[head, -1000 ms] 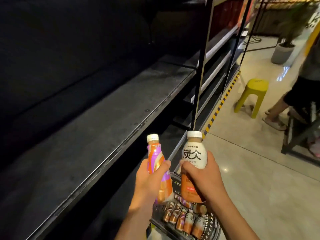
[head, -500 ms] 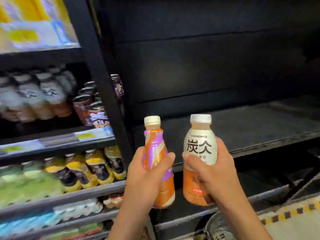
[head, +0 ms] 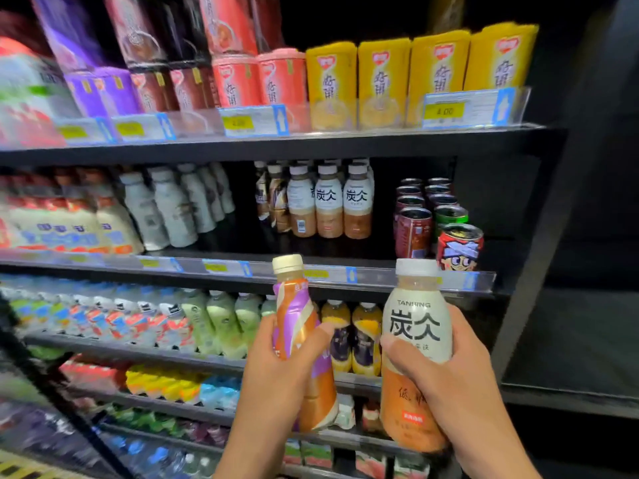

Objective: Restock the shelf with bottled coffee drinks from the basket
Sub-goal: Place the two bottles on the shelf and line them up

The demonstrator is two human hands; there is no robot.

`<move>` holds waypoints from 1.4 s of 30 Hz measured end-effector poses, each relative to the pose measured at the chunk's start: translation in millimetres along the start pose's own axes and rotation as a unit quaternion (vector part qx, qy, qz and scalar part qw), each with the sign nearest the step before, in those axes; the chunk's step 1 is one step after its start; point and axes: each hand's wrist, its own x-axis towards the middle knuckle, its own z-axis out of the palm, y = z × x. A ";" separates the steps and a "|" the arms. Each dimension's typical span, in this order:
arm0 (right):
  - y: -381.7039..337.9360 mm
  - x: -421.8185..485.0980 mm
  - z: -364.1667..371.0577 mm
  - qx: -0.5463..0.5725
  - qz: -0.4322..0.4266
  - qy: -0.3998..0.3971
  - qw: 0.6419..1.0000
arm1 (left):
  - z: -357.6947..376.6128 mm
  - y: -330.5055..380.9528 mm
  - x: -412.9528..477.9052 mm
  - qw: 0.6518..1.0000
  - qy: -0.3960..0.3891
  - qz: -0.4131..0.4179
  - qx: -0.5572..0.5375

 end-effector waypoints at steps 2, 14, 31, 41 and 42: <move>-1.3 9.7 23.0 0.005 0.000 -0.003 1.000 | -16.5 4.5 16.6 1.000 0.005 0.006 -0.013; -25.8 131.2 136.9 0.010 -0.044 -0.022 0.999 | -65.9 39.0 166.8 0.993 -0.029 -0.005 -0.110; -0.9 246.9 225.5 -0.085 0.002 0.041 0.995 | -77.9 26.1 402.7 0.989 -0.073 0.073 0.103; 5.4 265.1 245.9 -0.204 0.028 0.081 0.975 | -78.6 26.7 447.8 0.975 -0.111 0.114 0.153; 5.1 266.1 245.8 -0.215 0.013 0.096 0.972 | -78.6 27.6 450.8 0.974 -0.122 0.109 0.158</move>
